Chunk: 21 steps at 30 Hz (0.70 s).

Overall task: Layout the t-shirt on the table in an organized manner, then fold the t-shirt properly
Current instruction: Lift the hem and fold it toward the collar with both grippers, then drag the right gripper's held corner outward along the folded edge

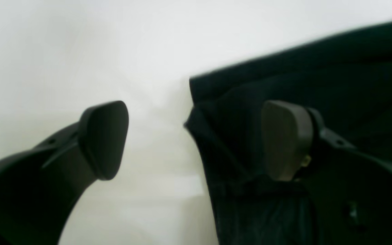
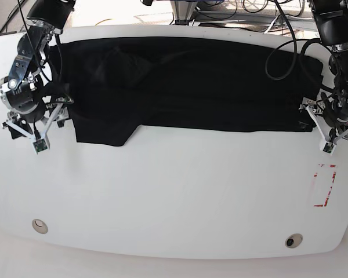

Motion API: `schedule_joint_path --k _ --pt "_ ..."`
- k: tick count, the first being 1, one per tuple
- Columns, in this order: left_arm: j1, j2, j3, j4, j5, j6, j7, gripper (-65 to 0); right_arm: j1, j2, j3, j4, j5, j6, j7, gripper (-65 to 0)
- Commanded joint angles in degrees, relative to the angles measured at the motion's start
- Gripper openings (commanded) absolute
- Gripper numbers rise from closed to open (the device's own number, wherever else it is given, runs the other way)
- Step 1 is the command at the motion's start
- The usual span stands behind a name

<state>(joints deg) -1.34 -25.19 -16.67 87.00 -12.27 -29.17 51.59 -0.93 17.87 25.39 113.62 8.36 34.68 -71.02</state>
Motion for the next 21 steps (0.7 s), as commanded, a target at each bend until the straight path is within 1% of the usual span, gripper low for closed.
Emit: schedule_joint_path --k 1,3,7,9,13,16,18,21 --pt "-1.07 -1.49 -0.52 2.36 0.1 0.29 -0.56 -8.9 4.84 -0.51 0.24 -2.19 1.44 0.01 0.56 -15.5" --pt "-1.16 -1.49 -0.52 3.86 0.1 0.29 -0.65 -8.9 7.39 -1.65 0.24 -6.5 3.46 0.01 0.56 -15.5" --pt "-1.16 -1.49 -0.52 6.05 0.1 0.29 -0.65 -8.9 11.43 -2.0 0.33 -14.68 6.19 0.01 1.35 -15.5" --pt "-1.16 -1.49 -0.52 7.11 0.1 0.29 -0.74 -8.9 13.19 -2.0 0.33 -20.66 8.04 0.01 2.85 -15.5" --pt "-1.16 -1.49 -0.52 8.78 0.1 0.29 -0.74 -8.9 15.21 -1.56 0.33 -32.44 12.69 0.01 8.47 -15.9" --pt "-1.16 -1.4 -0.52 9.13 0.1 0.29 -0.74 -8.9 15.83 -1.38 0.24 -37.18 14.19 0.01 11.02 -15.9" --pt "-1.16 -1.4 -0.52 9.13 0.1 0.29 -0.74 -8.9 16.27 -0.68 0.24 -39.21 14.54 0.01 11.46 -15.9" --pt "-1.16 -1.4 -0.52 9.13 0.1 0.29 -0.74 -8.9 16.27 -0.51 0.24 -40.79 14.72 0.01 11.46 -15.9"
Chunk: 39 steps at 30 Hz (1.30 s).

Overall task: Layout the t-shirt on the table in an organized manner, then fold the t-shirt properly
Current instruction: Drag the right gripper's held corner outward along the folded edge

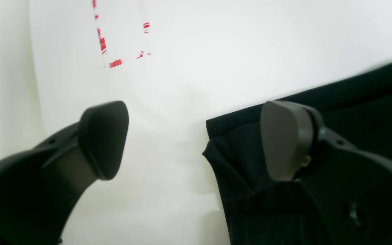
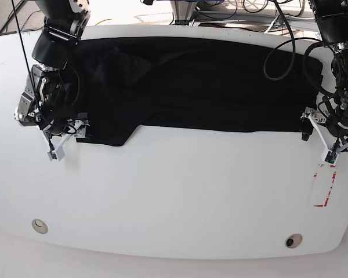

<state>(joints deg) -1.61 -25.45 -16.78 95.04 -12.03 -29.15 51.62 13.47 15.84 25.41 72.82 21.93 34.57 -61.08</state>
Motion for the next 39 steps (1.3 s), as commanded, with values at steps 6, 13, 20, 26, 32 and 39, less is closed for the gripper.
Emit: schedule_joint_path --k 6,13,20,26,32,39 --pt "-0.81 -1.14 -0.41 1.09 -0.14 0.27 -0.76 -8.9 0.64 1.44 0.22 -0.24 1.23 0.2 2.49 -15.9" --pt "-0.81 -1.14 -0.41 1.09 -0.14 0.27 -0.76 -8.9 -0.86 -0.41 0.22 -0.16 1.23 1.61 2.49 -16.0" --pt "-0.81 -1.14 -0.41 1.09 -0.14 0.27 -0.76 -8.9 -2.44 -2.34 0.13 0.02 1.14 1.96 2.49 -16.2" --pt "-0.81 -1.14 -0.41 1.09 -0.14 0.27 -0.76 -8.9 -2.71 -3.48 -0.93 0.11 1.23 1.96 2.4 -18.4" --pt "-0.81 -1.14 -0.41 0.91 -0.14 0.27 -0.76 -8.9 -2.79 -3.84 -5.06 2.04 1.23 1.96 2.49 -36.9" --pt "-0.64 -1.05 -0.41 0.74 -0.14 0.27 -0.76 -8.9 -2.71 -4.01 -7.61 5.29 1.23 1.96 2.4 -65.0"
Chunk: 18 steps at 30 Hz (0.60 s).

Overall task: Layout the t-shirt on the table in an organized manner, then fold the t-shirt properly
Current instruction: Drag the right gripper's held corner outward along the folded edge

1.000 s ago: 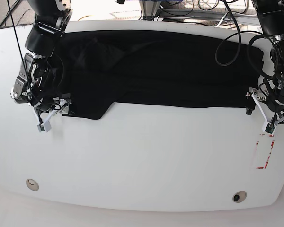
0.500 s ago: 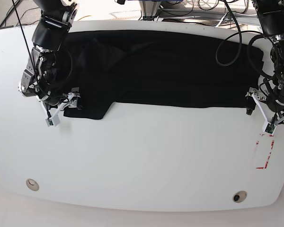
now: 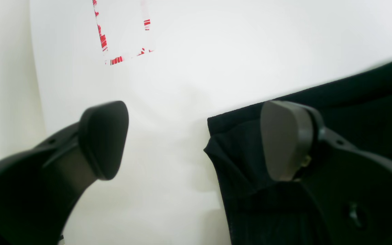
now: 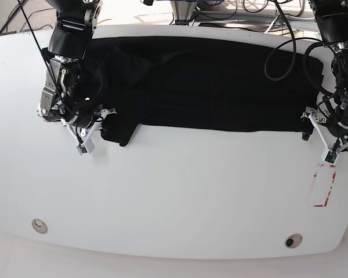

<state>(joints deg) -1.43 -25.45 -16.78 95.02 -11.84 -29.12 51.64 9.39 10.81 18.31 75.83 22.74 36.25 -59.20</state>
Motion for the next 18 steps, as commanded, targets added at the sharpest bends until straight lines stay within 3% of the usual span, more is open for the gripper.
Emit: schedule_joint_path --k 1,7,18 --pt "-0.81 -1.05 -0.41 0.76 -0.34 0.25 -0.78 -8.9 1.47 1.02 -0.85 2.89 0.42 0.28 0.43 -64.7" --pt "-0.72 -0.26 -0.41 0.76 -0.25 0.25 -0.78 -8.9 1.03 0.93 -1.03 9.66 1.57 0.28 -1.77 -63.3" --pt "-0.72 -0.26 -0.41 0.67 -0.16 0.25 -0.78 -8.9 -5.74 3.92 -0.94 25.75 18.44 0.01 -13.11 -63.1"
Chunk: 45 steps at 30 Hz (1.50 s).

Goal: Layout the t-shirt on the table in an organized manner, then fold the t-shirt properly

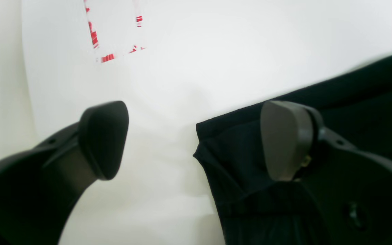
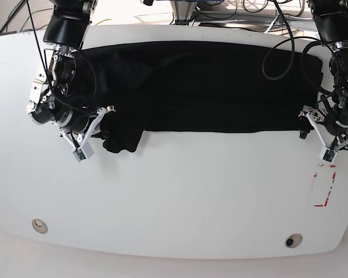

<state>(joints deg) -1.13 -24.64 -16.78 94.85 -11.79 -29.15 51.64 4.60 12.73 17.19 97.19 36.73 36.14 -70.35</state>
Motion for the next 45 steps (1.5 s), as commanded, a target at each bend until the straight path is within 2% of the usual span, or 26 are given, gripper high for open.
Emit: schedule_joint_path --k 1,7,11,17,21,32,36,41,43,45 --pt "-1.03 -1.07 -0.41 0.76 -0.21 0.27 -0.78 -8.9 -1.74 2.08 0.17 5.45 5.69 0.12 -2.66 -63.1" --pt "-1.03 -1.07 -0.41 0.76 -0.21 0.27 -0.78 -8.9 -7.19 3.05 0.26 9.85 12.72 0.12 -4.42 -63.1" --pt "-1.03 -1.07 -0.41 0.76 -0.21 0.27 -0.78 -8.9 -10.01 3.49 0.26 10.99 13.16 0.12 -4.33 -63.1" --pt "-1.03 -1.07 -0.32 0.76 -0.21 0.27 -0.78 -8.9 -9.74 3.49 0.26 10.55 13.07 0.04 -2.93 -63.1" --pt "-1.03 -1.07 -0.24 0.76 -0.21 0.27 -0.78 -8.9 -7.55 3.49 0.08 10.02 12.81 -0.05 -1.61 -63.1" --pt "-0.94 -1.07 -0.24 0.76 -0.21 0.27 -0.78 -8.9 2.12 3.49 0.0 -0.7 6.39 0.21 0.24 -63.1" --pt "-0.94 -1.07 -0.24 0.76 -0.21 0.27 -0.78 -8.9 4.67 3.84 0.0 -4.66 5.86 0.21 2.61 -62.9" --pt "-0.24 -1.07 -0.24 0.76 -0.21 0.27 -0.78 -8.9 8.37 4.02 0.0 -9.41 5.6 0.12 3.05 -62.8" --pt "-0.15 -1.07 -0.24 0.84 -0.21 0.27 -0.78 -8.9 9.16 4.02 0.0 -10.29 5.42 0.04 3.14 -60.7" --pt "-0.06 -1.07 -0.24 0.84 -0.21 0.27 -0.78 -8.9 9.68 4.02 0.0 -10.46 4.46 0.04 3.58 -55.5"
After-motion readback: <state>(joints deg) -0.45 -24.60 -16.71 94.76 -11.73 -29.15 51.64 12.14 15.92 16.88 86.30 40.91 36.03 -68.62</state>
